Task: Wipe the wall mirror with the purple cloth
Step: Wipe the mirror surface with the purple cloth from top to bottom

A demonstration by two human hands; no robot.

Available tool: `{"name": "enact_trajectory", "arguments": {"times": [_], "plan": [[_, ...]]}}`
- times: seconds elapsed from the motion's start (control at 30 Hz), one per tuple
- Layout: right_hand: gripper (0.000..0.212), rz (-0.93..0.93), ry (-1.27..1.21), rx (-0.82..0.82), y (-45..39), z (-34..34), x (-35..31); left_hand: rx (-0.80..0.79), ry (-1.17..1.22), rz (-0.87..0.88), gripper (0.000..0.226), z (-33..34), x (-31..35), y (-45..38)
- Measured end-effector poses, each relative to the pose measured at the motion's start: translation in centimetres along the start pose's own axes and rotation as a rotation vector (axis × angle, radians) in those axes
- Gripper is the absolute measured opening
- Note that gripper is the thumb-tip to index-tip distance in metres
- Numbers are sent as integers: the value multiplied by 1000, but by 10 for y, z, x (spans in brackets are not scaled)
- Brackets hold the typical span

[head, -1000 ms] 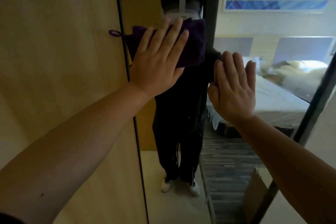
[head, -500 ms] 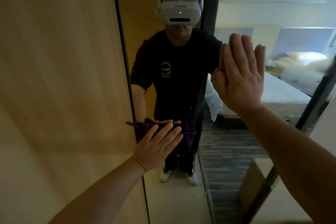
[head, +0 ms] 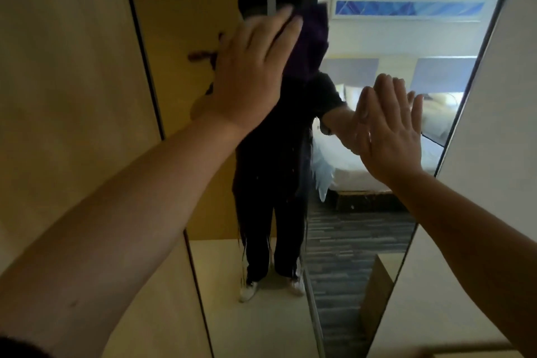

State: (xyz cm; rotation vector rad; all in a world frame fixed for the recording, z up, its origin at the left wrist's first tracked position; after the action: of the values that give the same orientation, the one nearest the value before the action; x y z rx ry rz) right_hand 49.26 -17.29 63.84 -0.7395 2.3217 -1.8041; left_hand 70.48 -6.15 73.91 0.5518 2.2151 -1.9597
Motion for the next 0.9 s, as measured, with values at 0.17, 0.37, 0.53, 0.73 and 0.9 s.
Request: {"name": "enact_trajectory", "arguments": {"times": [0.17,0.37,0.53,0.73,0.9], "plan": [[54,-41,-16,112,5,16,3,-225,-144,45,55,36,11,1],[54,-41,-18,264,5,23,4,-233,-49,161,59,46,48,123],[49,-43,-7,318,7,25,3,-410,-95,209,64,60,88,269],[51,-34,-21,271,5,19,5,-448,-27,229,50,54,95,281],[51,-54,-91,114,5,8,10,-475,204,72,37,37,97,236]]}}
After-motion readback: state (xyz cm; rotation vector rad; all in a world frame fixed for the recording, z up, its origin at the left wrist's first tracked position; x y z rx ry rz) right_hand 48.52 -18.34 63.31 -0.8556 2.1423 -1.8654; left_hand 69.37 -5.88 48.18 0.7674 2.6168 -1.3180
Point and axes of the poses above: each hand's wrist, its own y-axis away from the middle knuckle, its own z-axis out of the palm, x = y × z, the point moved 4 cm from there along -y, towards the middle knuckle, and after that the axes turned 12 degrees about y, right-handed, at the moved point
